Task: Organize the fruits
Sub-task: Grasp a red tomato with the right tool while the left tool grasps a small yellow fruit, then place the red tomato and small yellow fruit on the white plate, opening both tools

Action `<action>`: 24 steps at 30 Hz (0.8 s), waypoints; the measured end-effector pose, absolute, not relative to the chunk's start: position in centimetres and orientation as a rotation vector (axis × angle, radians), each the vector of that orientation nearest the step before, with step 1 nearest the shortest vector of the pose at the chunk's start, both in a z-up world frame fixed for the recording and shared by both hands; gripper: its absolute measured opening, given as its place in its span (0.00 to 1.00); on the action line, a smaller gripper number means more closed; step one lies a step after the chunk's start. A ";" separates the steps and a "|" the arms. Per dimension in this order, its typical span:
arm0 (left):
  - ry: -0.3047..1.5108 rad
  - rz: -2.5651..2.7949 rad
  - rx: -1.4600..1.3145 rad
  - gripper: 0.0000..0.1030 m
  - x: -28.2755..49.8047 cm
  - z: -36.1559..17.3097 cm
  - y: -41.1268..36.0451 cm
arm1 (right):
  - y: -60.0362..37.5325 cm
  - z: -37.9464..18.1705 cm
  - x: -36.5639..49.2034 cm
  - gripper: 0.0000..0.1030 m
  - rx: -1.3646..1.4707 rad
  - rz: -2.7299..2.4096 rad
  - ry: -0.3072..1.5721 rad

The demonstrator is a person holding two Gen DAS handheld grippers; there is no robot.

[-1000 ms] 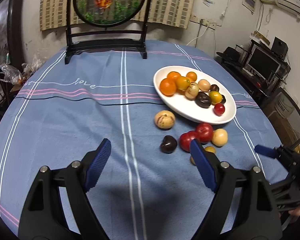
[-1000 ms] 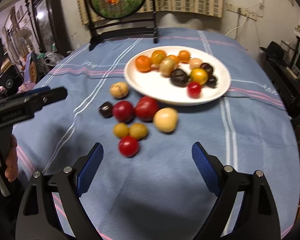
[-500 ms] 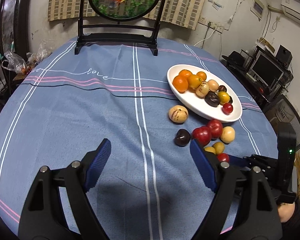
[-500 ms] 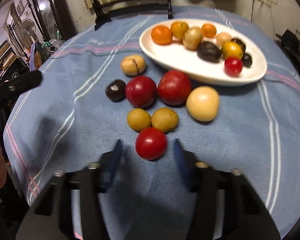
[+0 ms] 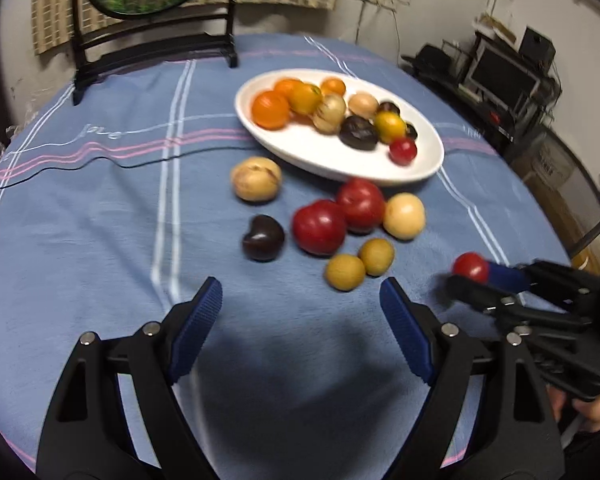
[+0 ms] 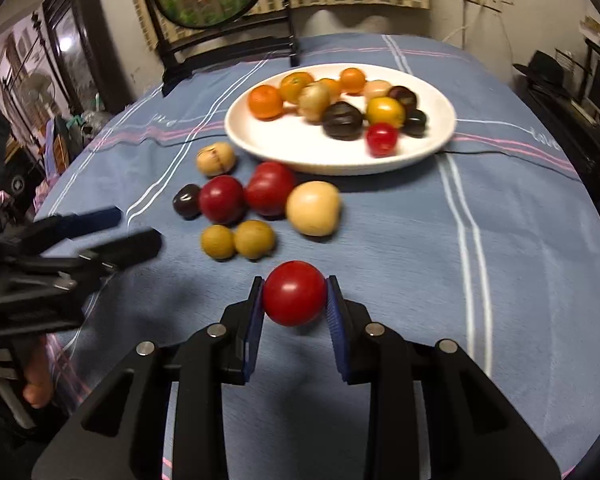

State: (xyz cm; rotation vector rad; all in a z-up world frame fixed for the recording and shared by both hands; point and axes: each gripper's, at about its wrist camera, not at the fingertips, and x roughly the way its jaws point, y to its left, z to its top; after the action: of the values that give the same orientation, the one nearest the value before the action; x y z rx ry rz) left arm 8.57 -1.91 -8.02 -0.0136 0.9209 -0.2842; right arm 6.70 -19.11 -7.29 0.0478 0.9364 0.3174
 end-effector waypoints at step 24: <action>0.964 -0.353 0.027 0.27 10.4 -10.3 -5.2 | -22.3 -7.2 5.8 0.31 0.159 0.356 0.905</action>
State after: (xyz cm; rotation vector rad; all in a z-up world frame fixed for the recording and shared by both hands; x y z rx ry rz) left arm 10.38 -5.16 -10.32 0.0266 0.9637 -0.3527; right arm 5.75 -22.30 -7.19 0.1587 0.9051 0.3561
